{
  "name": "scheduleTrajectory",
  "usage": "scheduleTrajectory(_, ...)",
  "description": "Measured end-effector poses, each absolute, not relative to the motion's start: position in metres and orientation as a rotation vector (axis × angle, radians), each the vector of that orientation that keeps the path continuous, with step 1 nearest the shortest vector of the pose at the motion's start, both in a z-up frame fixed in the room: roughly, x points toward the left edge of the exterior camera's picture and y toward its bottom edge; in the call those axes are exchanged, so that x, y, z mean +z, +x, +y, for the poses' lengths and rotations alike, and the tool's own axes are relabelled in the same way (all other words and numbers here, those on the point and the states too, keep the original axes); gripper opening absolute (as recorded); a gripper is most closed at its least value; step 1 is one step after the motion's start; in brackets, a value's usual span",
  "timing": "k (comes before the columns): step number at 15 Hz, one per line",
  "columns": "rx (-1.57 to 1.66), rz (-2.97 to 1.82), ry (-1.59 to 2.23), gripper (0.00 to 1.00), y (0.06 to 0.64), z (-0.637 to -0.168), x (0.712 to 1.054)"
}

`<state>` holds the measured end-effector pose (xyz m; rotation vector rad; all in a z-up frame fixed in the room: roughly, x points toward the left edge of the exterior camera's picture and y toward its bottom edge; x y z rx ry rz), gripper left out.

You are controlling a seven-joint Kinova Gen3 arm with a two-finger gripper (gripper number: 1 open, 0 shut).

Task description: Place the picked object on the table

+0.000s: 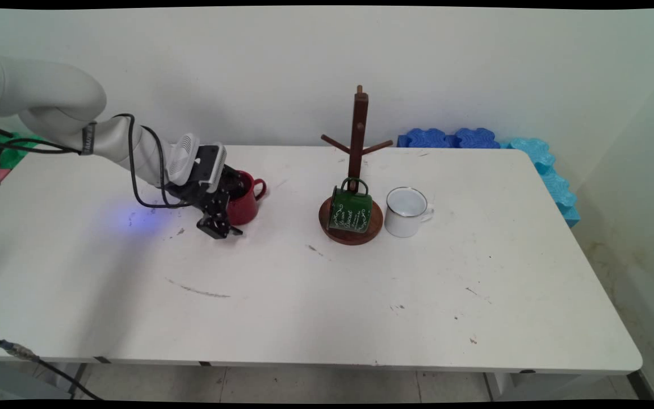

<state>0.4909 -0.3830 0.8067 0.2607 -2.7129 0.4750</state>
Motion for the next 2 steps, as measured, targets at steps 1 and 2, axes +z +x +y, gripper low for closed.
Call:
scheduleTrajectory(1,0.478,-2.713,0.262,1.0,0.4904,-0.3814,0.8049)
scheduleTrajectory(2,0.47,-2.711,0.26,1.0,0.489,-0.3804,0.8034)
